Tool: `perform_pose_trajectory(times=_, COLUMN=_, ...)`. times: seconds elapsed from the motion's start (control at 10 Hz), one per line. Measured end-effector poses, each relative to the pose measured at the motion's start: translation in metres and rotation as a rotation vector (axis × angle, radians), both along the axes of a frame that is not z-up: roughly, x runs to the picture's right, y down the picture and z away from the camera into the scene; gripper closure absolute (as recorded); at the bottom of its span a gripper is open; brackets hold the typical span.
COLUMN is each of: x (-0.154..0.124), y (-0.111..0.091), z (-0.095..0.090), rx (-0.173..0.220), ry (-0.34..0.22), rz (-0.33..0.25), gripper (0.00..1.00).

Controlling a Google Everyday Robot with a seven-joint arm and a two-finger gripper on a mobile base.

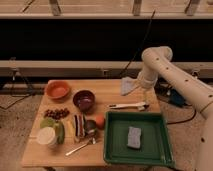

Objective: Stack bowls into tray

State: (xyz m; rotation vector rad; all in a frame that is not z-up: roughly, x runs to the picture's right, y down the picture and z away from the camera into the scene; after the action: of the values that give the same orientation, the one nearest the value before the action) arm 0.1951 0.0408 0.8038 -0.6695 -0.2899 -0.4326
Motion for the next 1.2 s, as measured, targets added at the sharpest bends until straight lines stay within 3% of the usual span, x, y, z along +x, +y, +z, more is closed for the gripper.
perform_pose_trajectory(times=0.2, x=-0.031, y=-0.002, z=0.006, rx=0.005, ry=-0.046, rz=-0.031, gripper=0.2)
perform_pose_trajectory(times=0.8, x=-0.181, y=0.006, z=0.032, rx=0.014, ry=-0.237, rz=-0.133, gripper=0.2)
perform_pose_trajectory(times=1.2, x=-0.233, y=0.028, z=0.055, rx=0.038, ry=-0.348, rz=-0.151, gripper=0.2)
